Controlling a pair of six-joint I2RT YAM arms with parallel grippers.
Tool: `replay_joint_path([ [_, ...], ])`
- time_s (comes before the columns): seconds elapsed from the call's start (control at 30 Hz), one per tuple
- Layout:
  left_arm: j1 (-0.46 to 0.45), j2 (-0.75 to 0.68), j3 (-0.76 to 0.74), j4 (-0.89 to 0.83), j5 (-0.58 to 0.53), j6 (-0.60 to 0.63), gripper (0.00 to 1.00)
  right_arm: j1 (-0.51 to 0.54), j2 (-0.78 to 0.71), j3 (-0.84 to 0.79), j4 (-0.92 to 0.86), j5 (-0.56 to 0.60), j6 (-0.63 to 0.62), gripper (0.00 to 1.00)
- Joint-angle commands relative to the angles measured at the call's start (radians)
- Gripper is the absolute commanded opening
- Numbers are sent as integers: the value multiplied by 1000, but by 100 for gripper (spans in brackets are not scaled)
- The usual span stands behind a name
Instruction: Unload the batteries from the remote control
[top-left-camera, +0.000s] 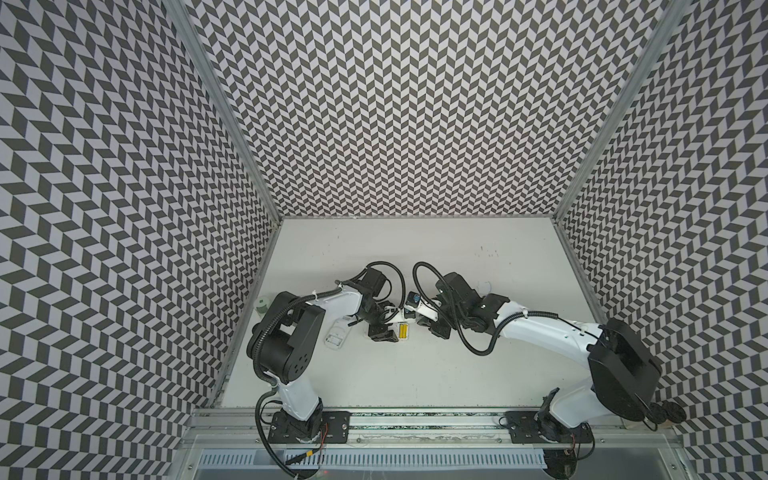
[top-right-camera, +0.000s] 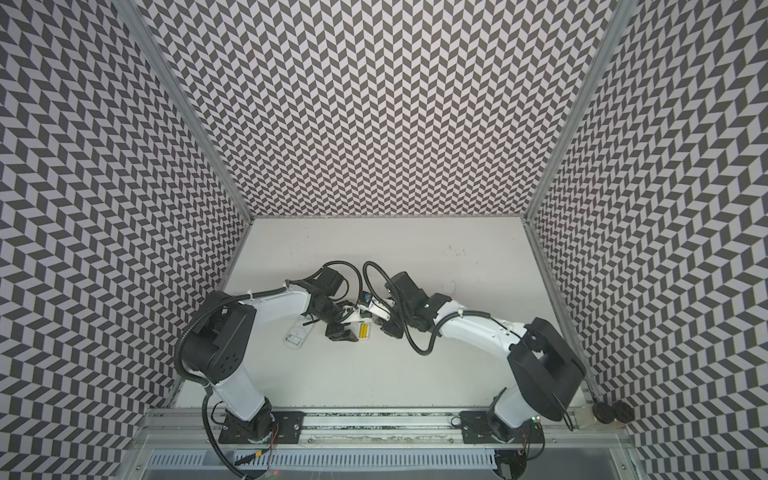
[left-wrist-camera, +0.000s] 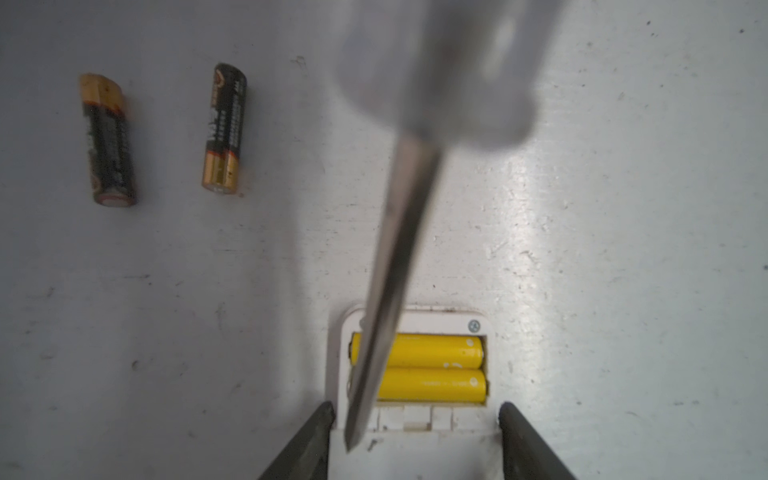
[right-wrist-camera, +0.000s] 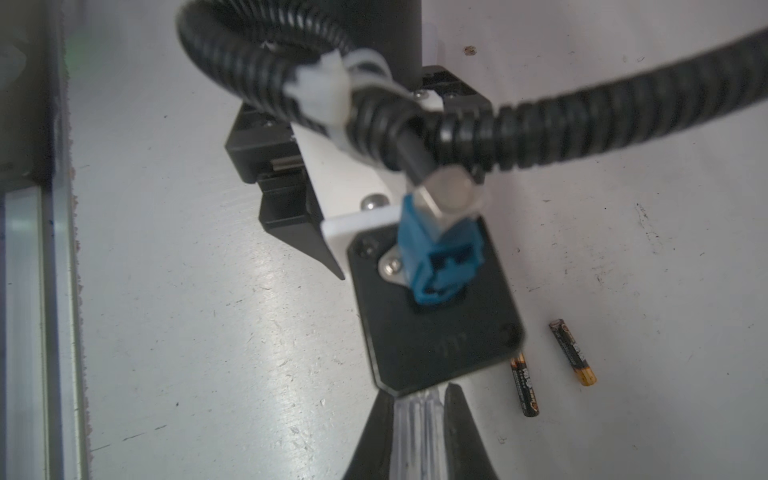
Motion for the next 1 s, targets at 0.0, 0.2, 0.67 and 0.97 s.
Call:
replay_joint_path([
  [0.0,7,10,-28,-64,-29,-4,61,-1,8,13,8,-29,3,0],
  [0.2,2,15,-36,-55,-25,0,58,-1,26,11,9,-17,11,0],
  [0.67,-1,16,-40,-51,-17,4,52,-13,61,33,-10,51,40,0],
  [0.97,-4,13,-34,-59,-12,0,52,-16,60,41,-31,58,38,0],
])
